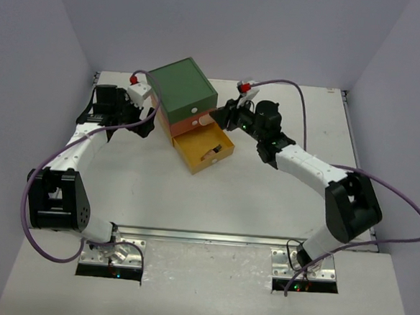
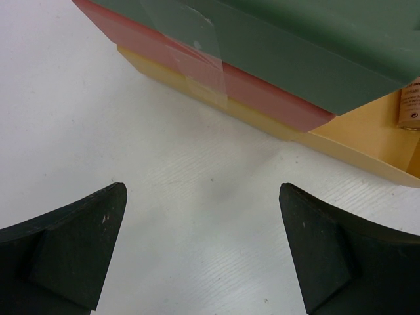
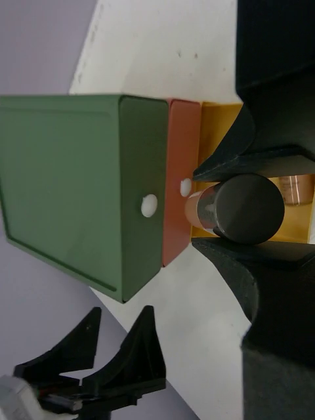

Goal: Organize the makeup

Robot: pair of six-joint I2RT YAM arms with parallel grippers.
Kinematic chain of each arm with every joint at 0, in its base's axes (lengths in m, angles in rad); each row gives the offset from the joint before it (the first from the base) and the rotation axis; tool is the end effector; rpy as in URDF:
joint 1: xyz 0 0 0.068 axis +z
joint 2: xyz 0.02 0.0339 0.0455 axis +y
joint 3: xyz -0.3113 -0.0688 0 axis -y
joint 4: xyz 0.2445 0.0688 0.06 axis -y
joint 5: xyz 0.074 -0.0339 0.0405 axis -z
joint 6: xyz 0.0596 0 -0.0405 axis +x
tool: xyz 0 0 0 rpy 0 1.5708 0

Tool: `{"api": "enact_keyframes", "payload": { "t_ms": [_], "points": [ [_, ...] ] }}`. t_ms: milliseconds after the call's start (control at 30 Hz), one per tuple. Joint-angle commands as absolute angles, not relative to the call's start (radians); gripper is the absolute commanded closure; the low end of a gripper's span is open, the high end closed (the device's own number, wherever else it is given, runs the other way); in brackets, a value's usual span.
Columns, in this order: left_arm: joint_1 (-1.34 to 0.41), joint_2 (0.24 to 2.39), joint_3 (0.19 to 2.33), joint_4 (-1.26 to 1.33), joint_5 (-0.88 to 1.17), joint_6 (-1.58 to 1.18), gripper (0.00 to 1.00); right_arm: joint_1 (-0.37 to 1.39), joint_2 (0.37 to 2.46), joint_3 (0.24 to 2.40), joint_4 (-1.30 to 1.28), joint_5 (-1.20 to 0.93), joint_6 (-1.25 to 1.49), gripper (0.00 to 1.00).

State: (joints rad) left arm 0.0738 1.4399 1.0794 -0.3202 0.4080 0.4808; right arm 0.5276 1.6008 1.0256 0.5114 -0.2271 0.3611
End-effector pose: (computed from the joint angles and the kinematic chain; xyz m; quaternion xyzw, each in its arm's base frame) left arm 0.3302 0.0007 0.3110 0.2640 0.8480 -0.0605 0.4555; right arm 0.3379 0.2124 0.3336 -0.1375 0.7156 0.3668 0.5783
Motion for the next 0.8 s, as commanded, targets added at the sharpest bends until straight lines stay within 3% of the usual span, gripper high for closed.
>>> {"api": "enact_keyframes", "payload": {
  "t_ms": [0,567,700,767],
  "points": [
    [0.086,1.399,1.115,-0.317,0.42,0.475,0.0,0.565,1.724,1.074,0.664,-0.313,0.477,1.0],
    [0.084,1.411,1.111,-0.322,0.408,0.489,0.0,0.581,2.045,1.226,0.619,-0.361,0.641,0.99],
    [0.086,1.414,1.117,-0.325,0.408,0.491,0.0,0.571,2.066,1.259,0.534,-0.35,0.607,0.9],
    [0.084,1.416,1.116,-0.326,0.403,0.497,0.0,0.565,2.071,1.278,0.481,-0.338,0.584,0.79]
  ]
}}
